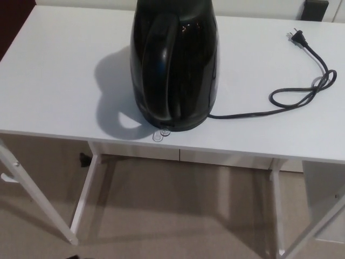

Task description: The robot walk towards a table in front and click the button on the base of the boilling pot using its left middle finger

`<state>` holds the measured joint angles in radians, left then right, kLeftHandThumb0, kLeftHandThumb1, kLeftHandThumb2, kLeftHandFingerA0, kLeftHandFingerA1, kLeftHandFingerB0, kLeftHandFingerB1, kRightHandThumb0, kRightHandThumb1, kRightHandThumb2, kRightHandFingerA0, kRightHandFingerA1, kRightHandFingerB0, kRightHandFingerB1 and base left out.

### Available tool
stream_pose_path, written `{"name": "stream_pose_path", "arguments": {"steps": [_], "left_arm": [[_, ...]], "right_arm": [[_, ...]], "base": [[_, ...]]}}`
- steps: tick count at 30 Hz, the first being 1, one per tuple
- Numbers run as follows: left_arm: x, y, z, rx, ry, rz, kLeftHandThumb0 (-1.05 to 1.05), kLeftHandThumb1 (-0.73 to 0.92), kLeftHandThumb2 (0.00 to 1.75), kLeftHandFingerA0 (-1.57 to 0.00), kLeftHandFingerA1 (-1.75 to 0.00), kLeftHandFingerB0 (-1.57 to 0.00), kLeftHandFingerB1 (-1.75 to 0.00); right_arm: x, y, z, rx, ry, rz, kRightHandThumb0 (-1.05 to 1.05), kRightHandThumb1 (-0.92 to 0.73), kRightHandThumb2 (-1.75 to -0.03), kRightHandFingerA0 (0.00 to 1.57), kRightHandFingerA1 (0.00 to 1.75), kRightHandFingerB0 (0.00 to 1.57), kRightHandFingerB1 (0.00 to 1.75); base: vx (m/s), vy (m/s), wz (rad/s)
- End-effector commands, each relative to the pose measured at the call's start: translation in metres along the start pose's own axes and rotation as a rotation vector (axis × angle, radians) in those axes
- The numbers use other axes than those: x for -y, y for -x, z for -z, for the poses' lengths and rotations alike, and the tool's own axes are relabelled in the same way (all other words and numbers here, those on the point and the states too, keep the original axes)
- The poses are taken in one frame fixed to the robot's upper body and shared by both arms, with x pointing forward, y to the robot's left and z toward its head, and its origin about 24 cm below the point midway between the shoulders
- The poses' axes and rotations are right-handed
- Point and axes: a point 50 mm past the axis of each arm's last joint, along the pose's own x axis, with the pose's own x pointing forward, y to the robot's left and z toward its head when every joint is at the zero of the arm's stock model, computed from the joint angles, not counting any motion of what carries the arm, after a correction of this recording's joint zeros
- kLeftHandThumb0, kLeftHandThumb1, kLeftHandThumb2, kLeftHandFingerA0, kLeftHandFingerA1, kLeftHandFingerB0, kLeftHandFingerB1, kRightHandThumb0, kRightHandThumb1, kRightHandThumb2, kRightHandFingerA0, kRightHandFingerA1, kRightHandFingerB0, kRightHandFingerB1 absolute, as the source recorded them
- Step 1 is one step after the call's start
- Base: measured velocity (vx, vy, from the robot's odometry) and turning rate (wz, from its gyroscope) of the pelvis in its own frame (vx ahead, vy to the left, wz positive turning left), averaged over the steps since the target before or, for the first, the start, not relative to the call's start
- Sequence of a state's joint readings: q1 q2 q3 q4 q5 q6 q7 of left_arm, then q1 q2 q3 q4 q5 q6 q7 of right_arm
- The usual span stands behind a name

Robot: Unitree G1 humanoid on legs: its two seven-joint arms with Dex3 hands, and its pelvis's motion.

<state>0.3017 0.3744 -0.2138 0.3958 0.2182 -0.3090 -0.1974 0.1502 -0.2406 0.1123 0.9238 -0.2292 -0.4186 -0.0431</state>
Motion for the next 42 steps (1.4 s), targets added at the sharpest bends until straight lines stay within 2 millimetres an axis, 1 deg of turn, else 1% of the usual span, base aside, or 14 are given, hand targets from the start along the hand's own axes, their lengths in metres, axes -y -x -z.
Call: {"name": "stream_pose_path", "arguments": {"steps": [1, 3, 4, 5, 8, 11, 13, 16, 17, 18, 24, 25, 30, 42], "left_arm": [[0.022, 0.014, -0.091, 0.568, -0.803, 0.044, -0.77, 0.84, 0.65, -0.22, -0.30, -0.13, -0.26], [0.019, 0.013, -0.107, 0.650, -0.868, 0.018, -0.78, 0.87, 0.66, -0.22, -0.30, -0.13, -0.27], [0.016, 0.012, -0.115, 0.681, -0.901, 0.009, -0.36, 0.48, 1.07, 0.00, -0.48, 0.00, -0.48], [0.012, 0.010, -0.125, 0.722, -0.953, -0.013, -0.78, 0.86, 0.67, -0.21, -0.29, -0.15, -0.26], [0.007, 0.007, -0.138, 0.767, -1.017, -0.051, -0.78, 0.88, 0.67, -0.24, -0.29, -0.17, -0.27], [-0.001, -0.001, -0.149, 0.793, -1.072, -0.088, -0.79, 0.90, 0.68, -0.23, -0.29, -0.16, -0.27], [-0.003, -0.004, -0.152, 0.801, -1.087, -0.103, -0.79, 0.90, 0.68, -0.23, -0.29, -0.17, -0.27], [-0.013, -0.012, -0.162, 0.783, -1.129, -0.140, -0.80, 0.92, 0.69, -0.22, -0.28, -0.14, -0.26], [-0.018, -0.017, -0.168, 0.777, -1.162, -0.162, -0.36, 0.48, 1.08, 0.00, -0.48, 0.00, -0.48], [-0.020, -0.020, -0.171, 0.781, -1.162, -0.171, -0.81, 0.92, 0.69, -0.23, -0.29, -0.14, -0.26], [-0.026, -0.033, -0.179, 0.785, -1.181, -0.205, -0.83, 0.92, 0.69, -0.25, -0.30, -0.14, -0.26], [-0.027, -0.036, -0.179, 0.771, -1.204, -0.211, -0.84, 0.92, 0.72, -0.25, -0.30, -0.16, -0.28], [-0.029, -0.044, -0.176, 0.748, -1.219, -0.228, -0.84, 0.92, 0.72, -0.26, -0.31, -0.17, -0.28], [-0.031, -0.048, -0.174, 0.738, -1.250, -0.236, -0.84, 0.92, 0.72, -0.23, -0.30, -0.14, -0.27]], "right_arm": [[0.005, -0.001, -0.001, -0.002, 0.013, 0.016, -0.21, -0.46, -0.54, 0.94, 0.57, 0.60, 0.47], [0.006, -0.001, -0.002, 0.008, 0.013, 0.015, -0.20, -0.47, -0.54, 0.93, 0.58, 0.59, 0.48], [0.007, -0.002, -0.004, 0.010, 0.022, 0.018, -0.22, -0.46, -0.54, 0.94, 0.57, 0.59, 0.47], [0.007, -0.003, -0.004, 0.014, 0.010, 0.015, -0.20, -0.46, -0.54, 0.93, 0.58, 0.59, 0.48], [0.009, -0.004, -0.005, 0.017, 0.001, 0.017, -0.20, -0.47, -0.54, 0.94, 0.57, 0.60, 0.48], [0.010, -0.004, -0.006, 0.017, 0.007, 0.015, -0.22, -0.47, -0.54, 0.94, 0.57, 0.59, 0.47], [0.010, -0.003, -0.005, 0.020, 0.005, 0.013, -0.22, -0.47, -0.54, 0.94, 0.57, 0.59, 0.47], [0.010, -0.003, -0.006, 0.029, 0.026, 0.008, -0.24, -0.47, -0.54, 0.93, 0.57, 0.59, 0.47], [0.010, -0.004, -0.007, 0.029, 0.022, 0.002, -0.22, -0.48, -0.54, 0.92, 0.57, 0.58, 0.47], [0.010, -0.004, -0.008, 0.032, 0.027, 0.004, -0.22, -0.48, -0.54, 0.92, 0.57, 0.59, 0.47], [0.011, -0.006, -0.010, 0.033, 0.024, 0.009, -0.23, -0.48, -0.54, 0.92, 0.57, 0.59, 0.47], [0.011, -0.005, -0.010, 0.032, 0.019, 0.008, -0.23, -0.47, -0.54, 0.93, 0.58, 0.59, 0.47], [0.012, -0.007, -0.013, 0.039, 0.025, 0.015, -0.23, -0.48, -0.54, 0.92, 0.58, 0.60, 0.47], [0.013, -0.007, -0.016, 0.043, 0.034, 0.010, -0.24, -0.49, -0.55, 0.88, 0.57, 0.61, 0.48]], "base": [[0.00, 0.000, 0.00], [0.00, 0.000, 0.00], [0.00, 0.000, 0.00], [0.00, 0.000, 0.00], [0.00, 0.000, 0.00], [0.00, 0.000, 0.00], [0.00, 0.000, 0.00], [0.00, 0.000, 0.00], [0.00, 0.000, 0.00], [0.00, 0.000, 0.00], [0.00, 0.000, 0.00], [0.00, 0.000, 0.00], [0.00, 0.000, 0.00], [0.00, 0.000, 0.00]]}}
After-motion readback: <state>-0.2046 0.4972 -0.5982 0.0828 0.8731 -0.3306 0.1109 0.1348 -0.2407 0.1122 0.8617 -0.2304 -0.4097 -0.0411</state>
